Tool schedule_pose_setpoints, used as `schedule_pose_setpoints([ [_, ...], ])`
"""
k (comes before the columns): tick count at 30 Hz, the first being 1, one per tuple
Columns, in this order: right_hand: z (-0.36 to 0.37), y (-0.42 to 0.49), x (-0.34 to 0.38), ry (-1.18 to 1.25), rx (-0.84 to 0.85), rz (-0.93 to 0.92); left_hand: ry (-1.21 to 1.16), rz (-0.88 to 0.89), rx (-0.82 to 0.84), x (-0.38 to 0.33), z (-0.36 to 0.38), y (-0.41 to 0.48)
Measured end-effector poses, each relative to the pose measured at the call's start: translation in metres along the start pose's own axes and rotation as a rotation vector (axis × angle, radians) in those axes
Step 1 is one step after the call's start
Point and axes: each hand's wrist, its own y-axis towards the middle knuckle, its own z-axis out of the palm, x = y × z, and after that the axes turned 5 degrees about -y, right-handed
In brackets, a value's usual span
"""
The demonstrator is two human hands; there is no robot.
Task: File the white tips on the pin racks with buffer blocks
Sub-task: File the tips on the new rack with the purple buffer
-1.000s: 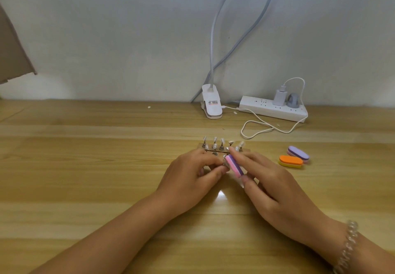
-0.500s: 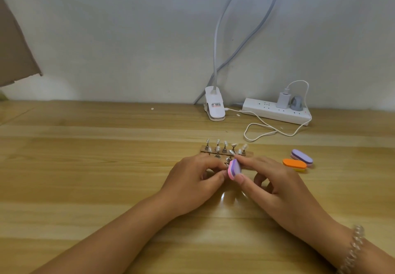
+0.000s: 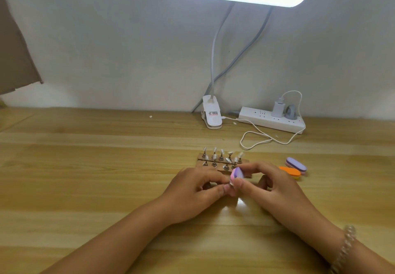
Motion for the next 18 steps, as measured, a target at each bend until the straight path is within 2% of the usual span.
schedule_pose_setpoints([
  [3,0.0006,-0.0045,0.0010,-0.041,0.050,-0.073,-0.034,-0.003,-0.022,0.0018,0.0000,0.0004],
  [5,0.0000,-0.0055,0.0024,0.007,0.097,-0.058,-0.027,0.000,-0.032,0.0016,0.0003,0.0006],
  [8,-0.0003,0.0000,0.0003,0.047,0.040,0.019,-0.005,0.036,0.008,0.0000,0.0018,0.0010],
  [10,0.0004,-0.0008,0.0006,0.009,0.013,-0.022,-0.058,0.033,0.018,0.0001,0.0019,0.0014],
  [14,-0.0013,-0.0063,0.0049,0.018,0.063,-0.109,-0.091,0.010,-0.012,0.0027,0.0016,0.0020],
  [18,0.0005,-0.0025,0.0007,-0.044,-0.056,-0.100,-0.042,0.044,0.040,0.0014,0.0040,0.0013],
])
